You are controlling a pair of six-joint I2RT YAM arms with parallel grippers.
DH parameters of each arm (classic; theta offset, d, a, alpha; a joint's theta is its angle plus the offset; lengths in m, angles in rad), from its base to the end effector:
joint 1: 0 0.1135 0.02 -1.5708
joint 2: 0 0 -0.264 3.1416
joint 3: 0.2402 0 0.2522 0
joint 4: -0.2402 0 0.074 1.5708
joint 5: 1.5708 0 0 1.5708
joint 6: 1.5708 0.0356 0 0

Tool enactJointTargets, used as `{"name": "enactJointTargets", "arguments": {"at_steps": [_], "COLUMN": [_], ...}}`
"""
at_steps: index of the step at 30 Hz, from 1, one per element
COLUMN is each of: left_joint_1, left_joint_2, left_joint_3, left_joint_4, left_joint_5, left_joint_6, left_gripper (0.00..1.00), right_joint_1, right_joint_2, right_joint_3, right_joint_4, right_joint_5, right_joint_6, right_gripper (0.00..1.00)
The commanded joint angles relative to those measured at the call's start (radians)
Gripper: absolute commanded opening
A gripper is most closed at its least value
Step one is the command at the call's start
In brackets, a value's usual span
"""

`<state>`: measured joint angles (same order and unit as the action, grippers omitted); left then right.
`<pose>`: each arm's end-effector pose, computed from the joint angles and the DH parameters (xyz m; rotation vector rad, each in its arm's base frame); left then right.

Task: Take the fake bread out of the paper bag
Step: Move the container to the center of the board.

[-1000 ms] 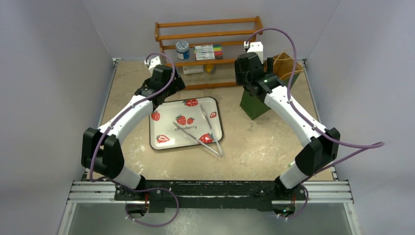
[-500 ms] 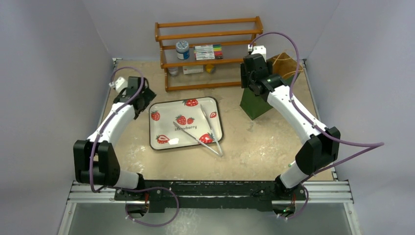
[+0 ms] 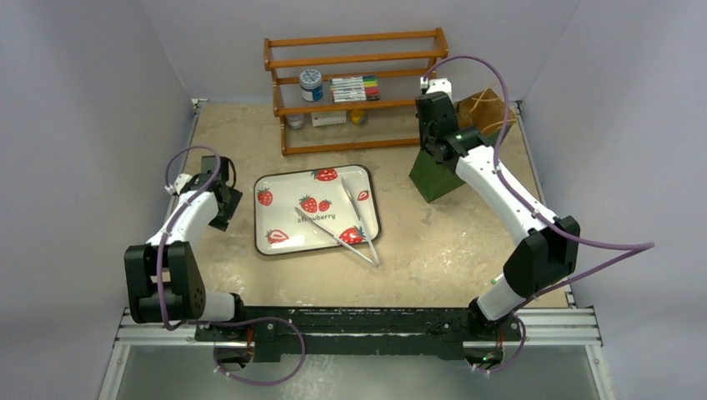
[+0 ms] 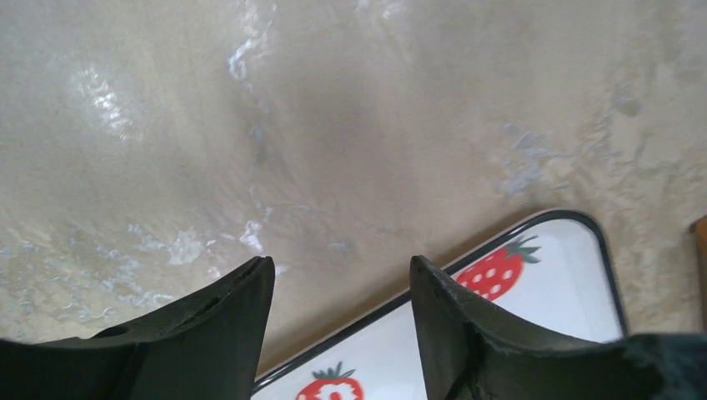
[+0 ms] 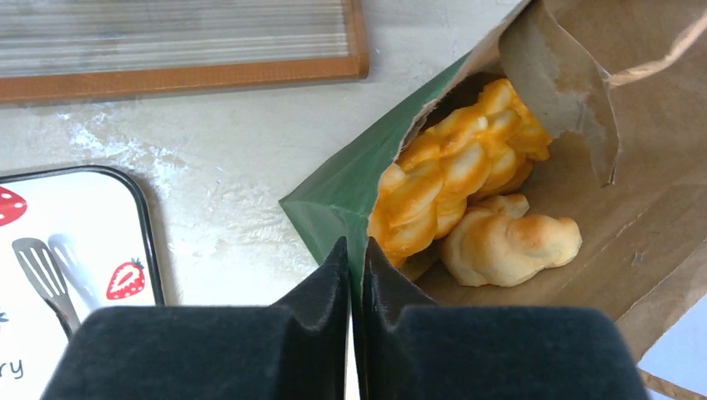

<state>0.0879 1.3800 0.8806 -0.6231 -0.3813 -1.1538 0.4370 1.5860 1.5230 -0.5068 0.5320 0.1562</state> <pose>0.2579 0.0360 0.2116 -1.5835 2.0202 0.1292 0.3342 0.1362 0.3655 0.0155 2.0606 -0.2053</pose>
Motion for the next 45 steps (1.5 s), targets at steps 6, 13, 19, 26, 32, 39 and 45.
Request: {"name": "enactJointTargets", "arguments": {"at_steps": [6, 13, 19, 26, 32, 39, 45], "left_joint_1": [0.006, 0.003, -0.042, -0.147, -0.212, -0.288, -0.405], "left_joint_2": [0.024, 0.018, 0.028, 0.124, 0.18, 0.241, 0.294], "left_joint_3": [-0.09, -0.156, -0.169, -0.11, -0.068, -0.029, 0.023], "left_joint_4": [0.033, 0.069, 0.129, 0.171, 0.185, 0.204, 0.161], "left_joint_5": [0.079, 0.103, 0.114, 0.101, 0.092, 0.094, 0.069], "left_joint_6": [-0.066, -0.064, -0.072, -0.084, -0.1, -0.111, -0.141], "left_gripper": [0.39, 0.35, 0.35, 0.35, 0.35, 0.35, 0.35], "right_joint_1": [-0.008, -0.007, -0.006, 0.002, 0.016, 0.035, 0.075], "right_joint_2": [-0.035, -0.016, 0.0, 0.011, 0.026, 0.056, 0.085], "right_joint_3": [0.098, 0.186, 0.267, 0.335, 0.416, 0.569, 0.664], "right_joint_4": [0.042, 0.052, 0.04, 0.014, -0.011, -0.053, -0.077], "right_joint_5": [0.042, 0.054, 0.06, 0.049, 0.065, 0.073, 0.085], "right_joint_6": [-0.022, -0.054, -0.052, -0.066, -0.077, -0.085, -0.086], "right_gripper": [0.0, 0.0, 0.0, 0.0, 0.0, 0.0, 0.0]}}
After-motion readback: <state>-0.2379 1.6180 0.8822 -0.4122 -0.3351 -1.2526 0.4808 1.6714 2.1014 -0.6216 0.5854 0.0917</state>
